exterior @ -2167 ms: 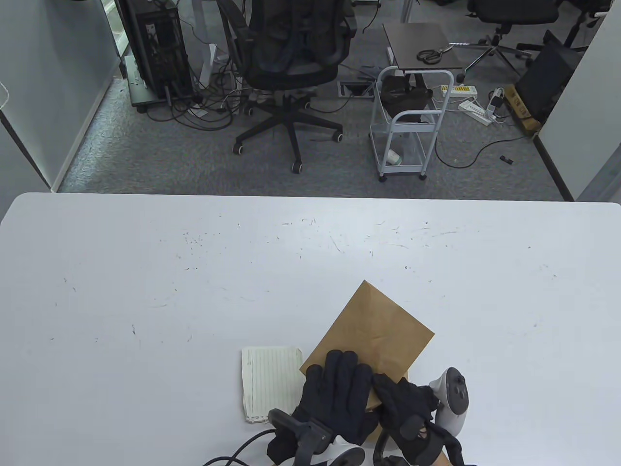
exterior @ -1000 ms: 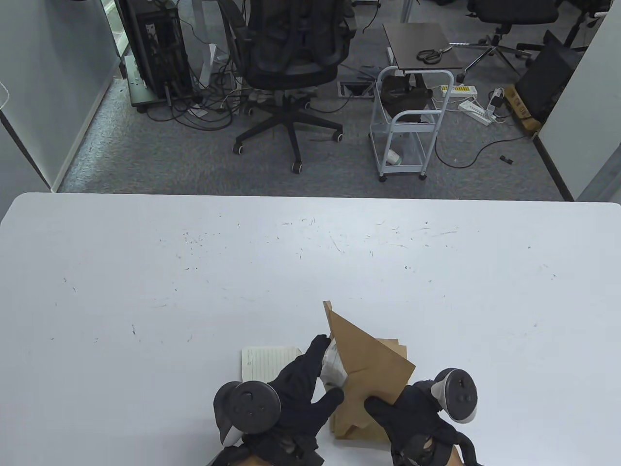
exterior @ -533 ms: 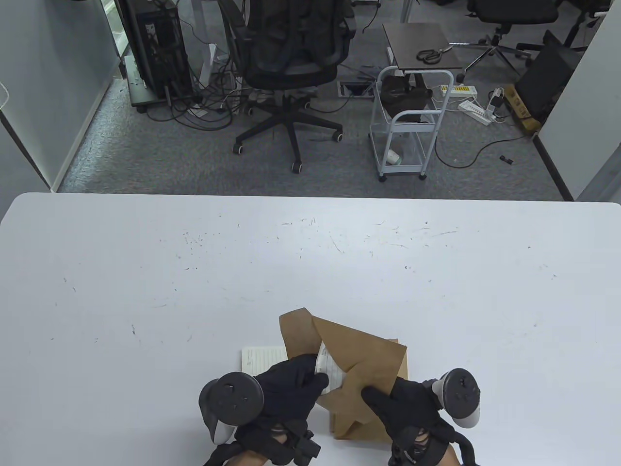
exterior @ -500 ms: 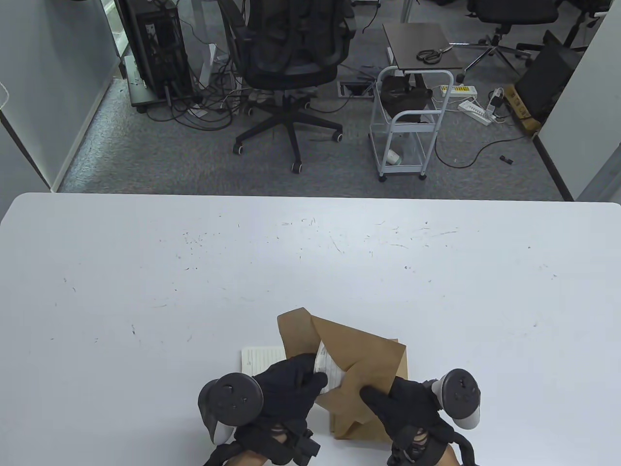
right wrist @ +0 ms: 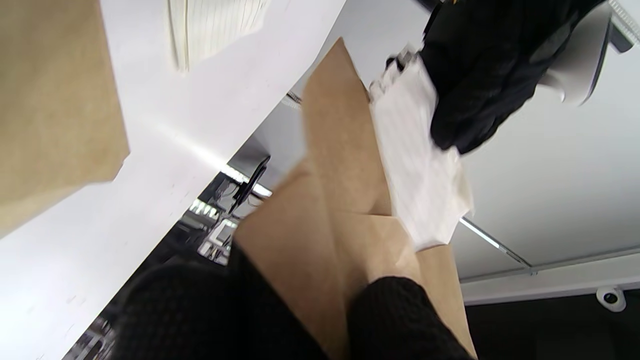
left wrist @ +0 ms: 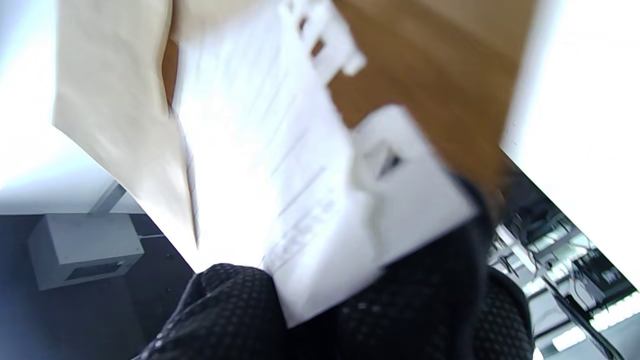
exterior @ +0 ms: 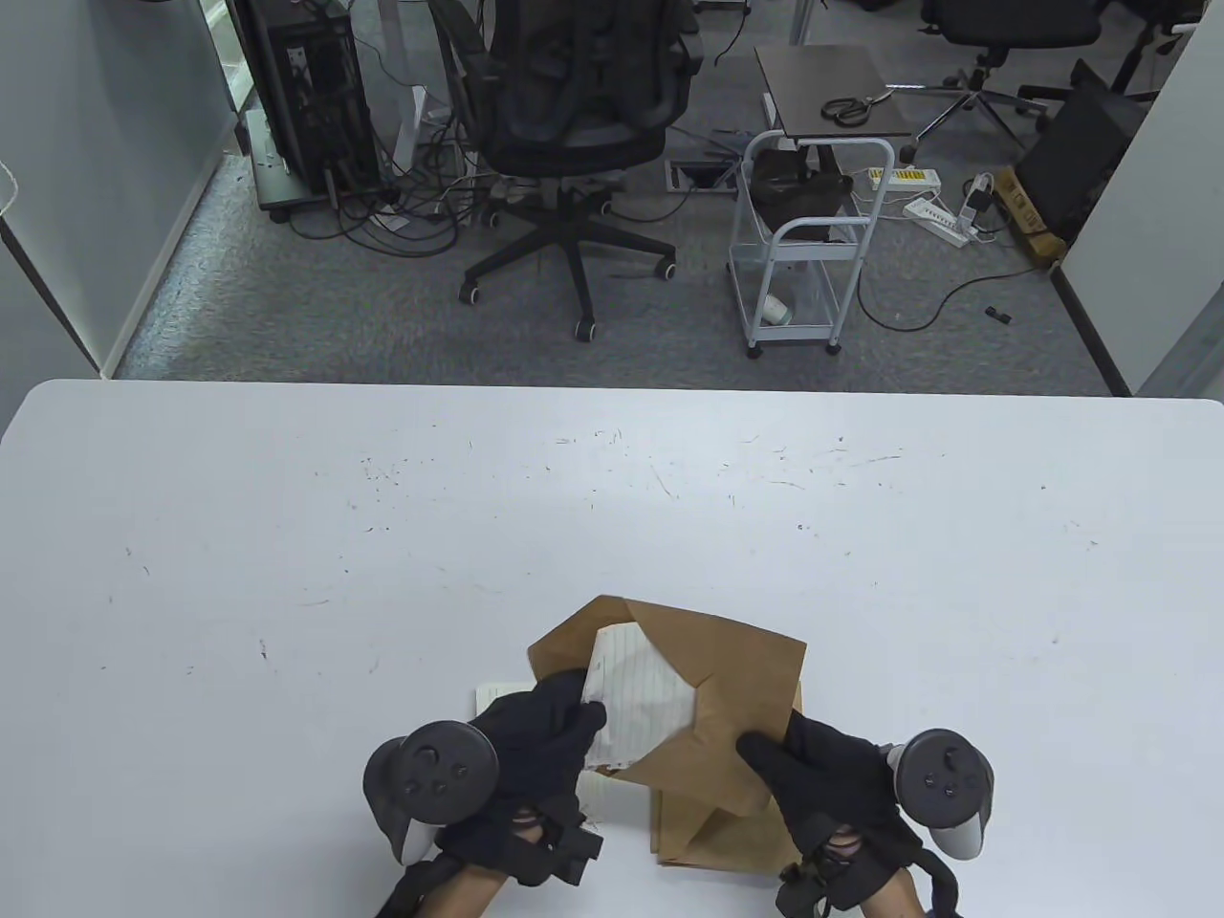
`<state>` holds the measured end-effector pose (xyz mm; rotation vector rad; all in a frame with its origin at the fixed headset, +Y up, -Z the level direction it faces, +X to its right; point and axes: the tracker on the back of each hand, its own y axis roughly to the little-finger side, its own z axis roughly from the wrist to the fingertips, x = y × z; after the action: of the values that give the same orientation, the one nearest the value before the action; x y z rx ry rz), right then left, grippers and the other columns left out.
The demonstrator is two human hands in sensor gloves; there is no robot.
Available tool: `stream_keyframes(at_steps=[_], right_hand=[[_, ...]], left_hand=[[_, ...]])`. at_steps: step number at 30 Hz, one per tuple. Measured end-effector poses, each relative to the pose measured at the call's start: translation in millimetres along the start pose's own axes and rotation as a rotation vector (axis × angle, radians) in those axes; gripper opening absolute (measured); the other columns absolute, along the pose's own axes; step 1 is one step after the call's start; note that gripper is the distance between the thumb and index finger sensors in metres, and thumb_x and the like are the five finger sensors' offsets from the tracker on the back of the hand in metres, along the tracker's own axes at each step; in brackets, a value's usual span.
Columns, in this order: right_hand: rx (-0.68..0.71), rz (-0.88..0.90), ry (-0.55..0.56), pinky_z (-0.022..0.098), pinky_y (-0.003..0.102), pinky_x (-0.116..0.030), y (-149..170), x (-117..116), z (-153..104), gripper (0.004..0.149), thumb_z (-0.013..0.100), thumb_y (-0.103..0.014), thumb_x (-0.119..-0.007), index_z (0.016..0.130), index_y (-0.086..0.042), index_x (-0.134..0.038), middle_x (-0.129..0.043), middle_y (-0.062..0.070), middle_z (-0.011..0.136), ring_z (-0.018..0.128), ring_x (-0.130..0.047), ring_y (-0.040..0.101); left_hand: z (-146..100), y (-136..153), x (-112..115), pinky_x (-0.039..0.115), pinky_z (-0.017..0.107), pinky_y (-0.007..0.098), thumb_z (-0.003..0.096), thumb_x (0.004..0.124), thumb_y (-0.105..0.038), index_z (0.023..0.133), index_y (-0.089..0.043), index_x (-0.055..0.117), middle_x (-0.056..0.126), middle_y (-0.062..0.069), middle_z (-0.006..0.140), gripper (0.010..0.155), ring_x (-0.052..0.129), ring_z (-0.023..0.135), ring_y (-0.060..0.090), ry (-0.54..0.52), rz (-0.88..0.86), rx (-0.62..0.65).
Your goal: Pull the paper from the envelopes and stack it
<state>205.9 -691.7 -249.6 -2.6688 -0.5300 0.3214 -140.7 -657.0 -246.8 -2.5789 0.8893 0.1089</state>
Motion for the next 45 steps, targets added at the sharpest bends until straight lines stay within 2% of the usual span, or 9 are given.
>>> stream_keyframes(at_steps=[3, 5, 9, 11, 13, 17, 31, 39, 45], right_hand=[[-0.024, -0.001, 0.072, 0.013, 0.037, -0.088, 5, 17, -2, 0.039, 0.043, -0.023, -0.083, 0.072, 0.003, -0.084, -0.098, 0.026, 0.049, 0.017, -0.102, 0.017], [-0.044, 0.013, 0.130, 0.011, 0.036, -0.088, 12, 30, -3, 0.039, 0.043, -0.023, -0.083, 0.072, 0.003, -0.083, -0.098, 0.026, 0.049, 0.015, -0.101, 0.016], [-0.073, 0.067, 0.149, 0.012, 0.037, -0.088, 20, 40, -3, 0.039, 0.044, -0.023, -0.082, 0.073, 0.003, -0.083, -0.098, 0.026, 0.049, 0.015, -0.100, 0.016], [-0.075, 0.080, 0.145, 0.012, 0.037, -0.088, 21, 40, -2, 0.039, 0.044, -0.023, -0.082, 0.073, 0.004, -0.083, -0.098, 0.026, 0.049, 0.015, -0.100, 0.016], [-0.077, 0.064, 0.131, 0.012, 0.037, -0.088, 21, 38, -2, 0.039, 0.044, -0.023, -0.082, 0.073, 0.003, -0.083, -0.098, 0.026, 0.049, 0.016, -0.101, 0.016], [-0.085, 0.055, 0.110, 0.012, 0.037, -0.088, 23, 36, -1, 0.040, 0.044, -0.023, -0.082, 0.073, 0.003, -0.083, -0.098, 0.026, 0.049, 0.016, -0.101, 0.016], [-0.067, 0.062, 0.072, 0.013, 0.037, -0.088, 24, 33, 0, 0.040, 0.044, -0.023, -0.082, 0.073, 0.003, -0.082, -0.098, 0.026, 0.050, 0.017, -0.101, 0.016], [-0.077, 0.061, 0.062, 0.013, 0.037, -0.088, 26, 32, 1, 0.040, 0.044, -0.024, -0.081, 0.073, 0.003, -0.082, -0.098, 0.026, 0.050, 0.017, -0.101, 0.016], [-0.079, 0.062, 0.060, 0.013, 0.037, -0.088, 26, 31, 1, 0.040, 0.044, -0.024, -0.081, 0.073, 0.003, -0.082, -0.098, 0.026, 0.050, 0.016, -0.101, 0.016]], left_hand=[[9, 15, -31, 0.084, 0.050, 0.044, 0.0349, 0.085, -0.032, 0.068, -0.005, 0.094, 0.111, 0.009, 0.041, 0.044, 0.109, 0.015, 0.017, -0.025, 0.231, -0.098], [11, 40, -40, 0.085, 0.048, 0.043, 0.0347, 0.085, -0.032, 0.068, -0.005, 0.094, 0.111, 0.008, 0.040, 0.044, 0.109, 0.013, 0.016, 0.005, 0.250, -0.208], [3, 99, -25, 0.085, 0.046, 0.044, 0.0346, 0.085, -0.031, 0.067, -0.002, 0.094, 0.111, 0.010, 0.038, 0.044, 0.109, 0.011, 0.017, 0.215, 0.092, -0.426], [4, 114, -16, 0.084, 0.045, 0.045, 0.0348, 0.086, -0.029, 0.067, 0.001, 0.093, 0.110, 0.014, 0.038, 0.044, 0.108, 0.010, 0.020, 0.299, 0.001, -0.524], [3, 122, -9, 0.085, 0.044, 0.045, 0.0347, 0.086, -0.029, 0.067, 0.001, 0.093, 0.111, 0.013, 0.038, 0.045, 0.108, 0.010, 0.019, 0.340, 0.046, -0.568], [-2, 127, 3, 0.084, 0.046, 0.045, 0.0348, 0.085, -0.030, 0.067, 0.000, 0.093, 0.110, 0.013, 0.038, 0.045, 0.109, 0.012, 0.019, 0.390, 0.148, -0.588], [-9, 121, 15, 0.082, 0.047, 0.047, 0.0344, 0.085, -0.034, 0.066, 0.003, 0.093, 0.111, 0.014, 0.034, 0.049, 0.107, 0.007, 0.022, 0.361, 0.246, -0.615], [-6, 107, 9, 0.082, 0.046, 0.048, 0.0331, 0.087, -0.046, 0.066, 0.004, 0.095, 0.111, 0.017, 0.035, 0.061, 0.107, 0.009, 0.024, 0.346, 0.455, -0.517], [-6, 88, 2, 0.082, 0.046, 0.048, 0.0328, 0.086, -0.050, 0.065, 0.004, 0.096, 0.111, 0.017, 0.035, 0.064, 0.107, 0.009, 0.025, 0.249, 0.632, -0.443]])
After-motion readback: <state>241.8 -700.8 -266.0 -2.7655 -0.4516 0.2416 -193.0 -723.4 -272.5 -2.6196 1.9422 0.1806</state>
